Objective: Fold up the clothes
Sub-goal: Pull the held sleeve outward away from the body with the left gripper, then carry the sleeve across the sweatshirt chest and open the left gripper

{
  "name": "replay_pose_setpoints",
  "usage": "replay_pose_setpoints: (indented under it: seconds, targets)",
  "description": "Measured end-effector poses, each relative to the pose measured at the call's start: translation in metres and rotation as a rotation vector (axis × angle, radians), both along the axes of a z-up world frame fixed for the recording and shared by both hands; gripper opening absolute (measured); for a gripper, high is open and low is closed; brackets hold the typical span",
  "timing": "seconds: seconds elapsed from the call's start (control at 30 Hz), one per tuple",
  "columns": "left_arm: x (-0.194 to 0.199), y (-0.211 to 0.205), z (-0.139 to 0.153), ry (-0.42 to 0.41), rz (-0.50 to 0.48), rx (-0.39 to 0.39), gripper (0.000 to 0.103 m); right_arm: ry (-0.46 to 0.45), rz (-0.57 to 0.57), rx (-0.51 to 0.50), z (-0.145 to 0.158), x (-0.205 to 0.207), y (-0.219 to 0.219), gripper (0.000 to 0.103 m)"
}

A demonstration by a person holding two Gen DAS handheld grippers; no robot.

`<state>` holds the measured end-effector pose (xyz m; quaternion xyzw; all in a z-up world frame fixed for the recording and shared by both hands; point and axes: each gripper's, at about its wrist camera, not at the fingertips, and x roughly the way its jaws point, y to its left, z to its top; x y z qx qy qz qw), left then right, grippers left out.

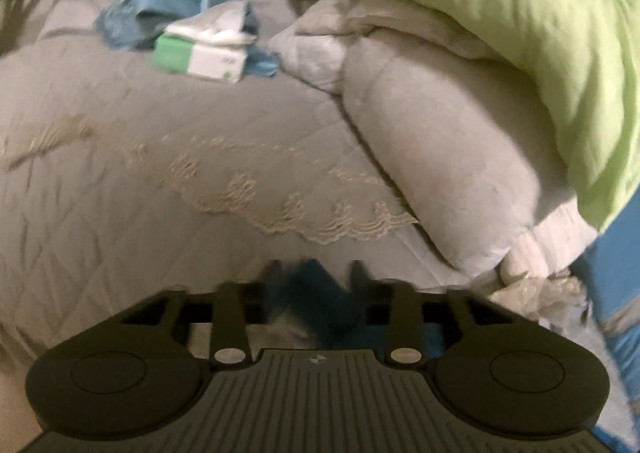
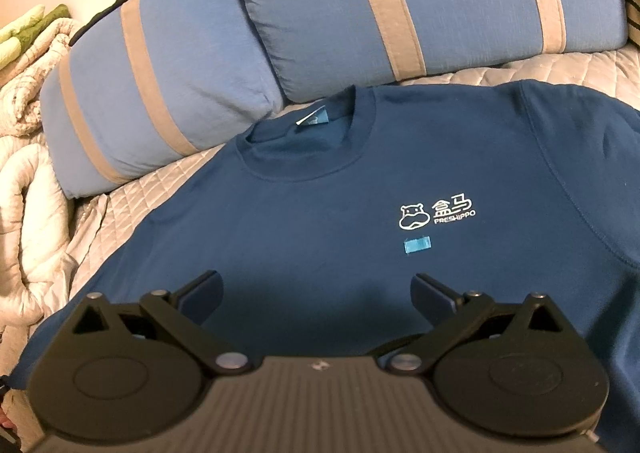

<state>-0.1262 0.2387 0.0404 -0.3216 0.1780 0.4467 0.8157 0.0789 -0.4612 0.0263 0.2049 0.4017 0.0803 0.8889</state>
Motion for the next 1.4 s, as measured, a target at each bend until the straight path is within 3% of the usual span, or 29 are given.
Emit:
replay_pose_setpoints:
  seconds: [0.07,0.13,0.43,0.57,0.8,0.87,0.93,1.03,1.1,1.2,1.33,1.4]
  targets:
    - [-0.012,0.004,-0.008,-0.059,0.002,-0.054,0.061,-0.003,0.003,-0.001,0.0,0.0,0.0,0.103]
    - [-0.023,0.009,-0.017,-0.119,0.002,-0.113,0.064,-0.006,0.008,-0.003,0.001,0.0,0.0,0.103]
    - [-0.067,0.025,-0.062,-0.386,-0.014,-0.358,0.062,-0.042,0.05,-0.024,0.005,-0.002,0.007,0.103]
    - [-0.069,0.03,-0.081,-0.499,-0.068,-0.436,0.061,-0.107,0.132,-0.094,0.013,-0.006,0.023,0.103]
    - [-0.057,0.039,-0.112,-0.626,-0.144,-0.545,0.038,-0.232,0.34,-0.306,0.02,-0.019,0.068,0.103]
    - [-0.054,0.041,-0.119,-0.655,-0.146,-0.565,0.024,-0.268,0.355,-0.409,0.017,-0.023,0.078,0.103]
    - [-0.053,0.045,-0.123,-0.676,-0.134,-0.584,0.019,-0.302,0.347,-0.522,0.015,-0.027,0.086,0.102]
    - [-0.05,0.048,-0.119,-0.677,-0.122,-0.584,0.013,-0.349,0.275,-0.691,0.011,-0.028,0.091,0.102]
    - [-0.047,0.047,-0.108,-0.64,-0.126,-0.543,0.012,-0.387,0.242,-0.762,0.011,-0.031,0.091,0.103]
    - [-0.042,0.044,-0.088,-0.578,-0.143,-0.464,0.011,-0.432,0.254,-0.773,0.013,-0.036,0.091,0.103]
    - [-0.033,0.036,-0.059,-0.483,-0.182,-0.332,0.01,-0.428,0.333,-0.72,0.013,-0.037,0.096,0.103]
    - [-0.026,0.03,-0.045,-0.432,-0.206,-0.266,0.01,-0.441,0.352,-0.772,0.009,-0.041,0.102,0.103]
